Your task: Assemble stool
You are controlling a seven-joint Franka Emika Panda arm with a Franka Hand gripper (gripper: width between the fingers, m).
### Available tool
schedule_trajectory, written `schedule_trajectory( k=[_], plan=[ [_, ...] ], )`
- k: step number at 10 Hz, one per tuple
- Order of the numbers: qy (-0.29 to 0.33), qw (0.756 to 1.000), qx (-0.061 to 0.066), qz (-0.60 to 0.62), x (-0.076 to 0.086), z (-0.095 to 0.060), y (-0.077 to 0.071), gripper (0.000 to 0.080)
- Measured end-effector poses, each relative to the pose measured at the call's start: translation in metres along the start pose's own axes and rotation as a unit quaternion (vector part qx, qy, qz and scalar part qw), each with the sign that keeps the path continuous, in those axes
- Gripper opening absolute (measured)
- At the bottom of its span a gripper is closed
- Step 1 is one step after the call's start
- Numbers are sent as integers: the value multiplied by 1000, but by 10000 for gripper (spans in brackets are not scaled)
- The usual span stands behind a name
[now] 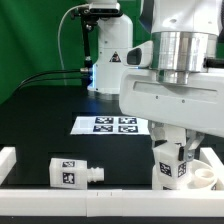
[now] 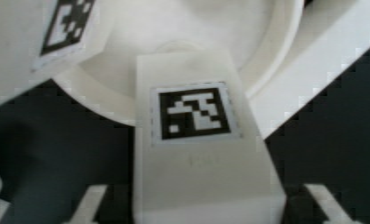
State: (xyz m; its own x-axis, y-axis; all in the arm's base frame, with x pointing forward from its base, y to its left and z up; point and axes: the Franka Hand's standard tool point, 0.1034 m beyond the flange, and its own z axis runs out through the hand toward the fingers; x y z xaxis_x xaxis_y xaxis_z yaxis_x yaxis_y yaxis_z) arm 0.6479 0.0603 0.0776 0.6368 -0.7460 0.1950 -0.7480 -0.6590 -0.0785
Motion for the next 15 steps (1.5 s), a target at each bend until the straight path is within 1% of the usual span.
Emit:
schedule_trajectory(
  k=[1, 2, 3, 4, 5, 6, 7, 8, 11, 12, 13, 14, 15],
  plan=[
    [9, 1000, -12, -27, -2, -2, -4, 338],
    [10, 1000, -16, 10, 0, -1, -1, 338],
    [9, 999, -17, 27, 0, 0, 1, 338],
    [9, 995, -21, 93, 0, 0, 5, 338],
    [13, 985, -28, 169, 0, 0, 12, 338],
    [20, 979, -27, 202, -1, -1, 15, 338],
    [25, 965, -28, 261, -2, -1, 20, 340],
    [25, 956, -28, 290, -3, -2, 24, 340],
    [25, 953, -31, 300, -4, -2, 25, 340],
    [25, 954, -31, 299, -4, -2, 25, 550],
    [19, 962, -23, 272, 3, -11, 27, 550],
    [8, 964, -8, 267, 15, -27, 34, 632],
    [-1, 962, 7, 273, 27, -42, 38, 644]
  ],
)
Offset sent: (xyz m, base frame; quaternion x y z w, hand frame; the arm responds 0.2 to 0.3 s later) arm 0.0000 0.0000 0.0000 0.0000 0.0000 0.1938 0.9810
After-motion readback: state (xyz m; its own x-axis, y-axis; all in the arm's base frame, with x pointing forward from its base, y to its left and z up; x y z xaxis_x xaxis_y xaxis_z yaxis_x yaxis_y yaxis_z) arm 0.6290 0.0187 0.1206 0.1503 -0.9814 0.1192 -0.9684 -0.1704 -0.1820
